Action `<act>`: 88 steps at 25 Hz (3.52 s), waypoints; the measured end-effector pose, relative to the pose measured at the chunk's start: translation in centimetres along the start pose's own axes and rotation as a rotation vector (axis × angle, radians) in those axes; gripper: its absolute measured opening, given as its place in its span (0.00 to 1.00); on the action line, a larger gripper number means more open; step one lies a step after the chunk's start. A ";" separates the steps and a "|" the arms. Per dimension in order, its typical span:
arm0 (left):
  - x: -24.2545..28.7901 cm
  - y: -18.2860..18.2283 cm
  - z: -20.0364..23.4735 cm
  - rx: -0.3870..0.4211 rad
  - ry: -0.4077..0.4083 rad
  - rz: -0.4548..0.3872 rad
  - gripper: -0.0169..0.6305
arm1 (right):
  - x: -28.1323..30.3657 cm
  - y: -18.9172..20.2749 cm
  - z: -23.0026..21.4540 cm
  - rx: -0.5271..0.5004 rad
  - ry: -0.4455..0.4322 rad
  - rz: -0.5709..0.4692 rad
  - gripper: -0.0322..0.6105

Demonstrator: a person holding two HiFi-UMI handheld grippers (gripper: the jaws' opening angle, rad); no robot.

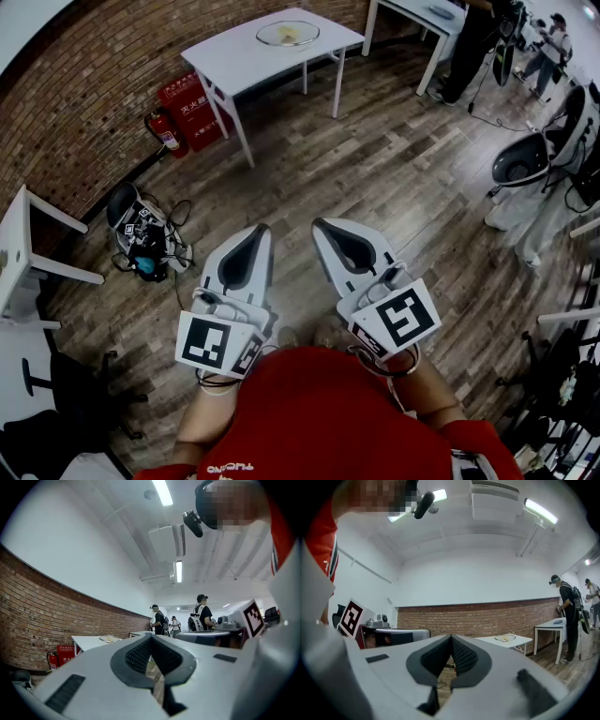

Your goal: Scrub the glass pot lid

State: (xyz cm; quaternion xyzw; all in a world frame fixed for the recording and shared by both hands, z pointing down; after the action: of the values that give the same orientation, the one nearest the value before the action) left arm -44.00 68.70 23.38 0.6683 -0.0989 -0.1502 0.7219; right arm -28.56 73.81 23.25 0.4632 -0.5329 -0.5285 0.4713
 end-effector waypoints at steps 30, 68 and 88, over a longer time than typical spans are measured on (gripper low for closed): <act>7.0 0.7 -0.9 0.010 -0.053 -0.017 0.05 | -0.5 0.3 -9.4 0.006 0.012 -0.028 0.10; 30.4 1.2 29.1 0.027 -0.013 0.000 0.05 | 32.5 0.7 -25.3 -0.107 0.083 -0.029 0.10; 42.8 1.8 40.4 0.004 -0.084 -0.005 0.05 | 47.8 0.8 -35.7 -0.116 0.009 -0.031 0.10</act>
State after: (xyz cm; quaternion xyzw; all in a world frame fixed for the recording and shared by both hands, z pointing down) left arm -17.68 16.13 26.17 0.6630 -0.1279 -0.1799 0.7153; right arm 0.81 21.92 24.53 0.4458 -0.4920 -0.5636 0.4914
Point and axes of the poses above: the fingertips, and each gripper's own axes: x forward along the fingers, z to its left, y out of its underside, the point moved 8 cm from there along -x, backward along the fingers, and after that the axes turned 13 degrees about y, right-handed, at the moved point
